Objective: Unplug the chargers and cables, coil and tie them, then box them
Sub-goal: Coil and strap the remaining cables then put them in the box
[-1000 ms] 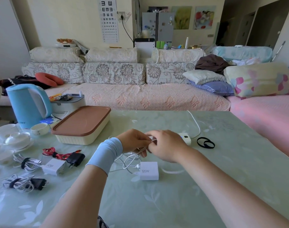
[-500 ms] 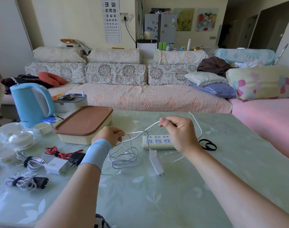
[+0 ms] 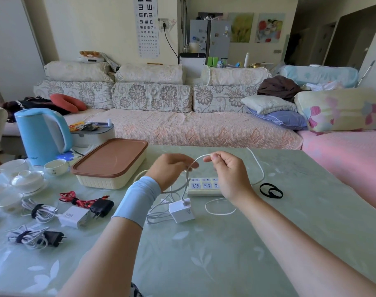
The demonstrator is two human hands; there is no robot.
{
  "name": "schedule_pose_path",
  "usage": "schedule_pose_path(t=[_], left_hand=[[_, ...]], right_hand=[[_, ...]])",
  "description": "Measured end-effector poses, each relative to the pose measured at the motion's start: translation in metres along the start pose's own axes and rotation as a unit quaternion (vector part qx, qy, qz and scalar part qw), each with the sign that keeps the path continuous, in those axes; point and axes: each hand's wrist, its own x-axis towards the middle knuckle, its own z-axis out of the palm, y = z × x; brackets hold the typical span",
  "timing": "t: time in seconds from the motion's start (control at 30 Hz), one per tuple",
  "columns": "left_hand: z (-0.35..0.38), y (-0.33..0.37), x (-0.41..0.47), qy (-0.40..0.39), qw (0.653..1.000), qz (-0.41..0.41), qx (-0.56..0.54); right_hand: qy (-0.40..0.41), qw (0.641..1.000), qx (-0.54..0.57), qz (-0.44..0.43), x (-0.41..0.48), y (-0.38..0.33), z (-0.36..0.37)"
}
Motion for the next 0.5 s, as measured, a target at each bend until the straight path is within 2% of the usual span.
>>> schedule_pose_path(t=[0.07, 0.1, 0.17, 0.27, 0.37, 0.43, 0.5], left_hand=[[0.006, 0.005, -0.003, -0.103, 0.995, -0.017, 0.0], [0.008, 0.003, -0.003, -0.118, 0.992, -0.023, 0.032], [0.011, -0.001, -0.002, -0.088, 0.994, -0.031, 0.065], [0.009, -0.002, -0.002, -0.044, 0.998, -0.027, -0.022], [0.005, -0.004, -0.002, -0.041, 0.997, -0.037, -0.048], [0.001, -0.007, -0.001, -0.031, 0.997, -0.055, -0.038], [-0.002, -0.008, -0.001, -0.034, 0.997, -0.066, -0.025]], right_hand=[[0.016, 1.0, 0.008, 0.017, 0.002, 0.002, -0.003], [0.024, 0.999, 0.016, 0.024, 0.004, 0.003, -0.006], [0.044, 0.998, 0.022, 0.038, 0.007, 0.006, -0.01], [0.078, 0.996, -0.008, 0.041, 0.008, 0.01, -0.013], [0.091, 0.993, -0.058, 0.037, 0.007, 0.011, -0.011], [0.072, 0.99, -0.113, 0.043, 0.008, 0.011, -0.011], [0.025, 0.976, -0.213, 0.034, 0.008, 0.016, -0.011]])
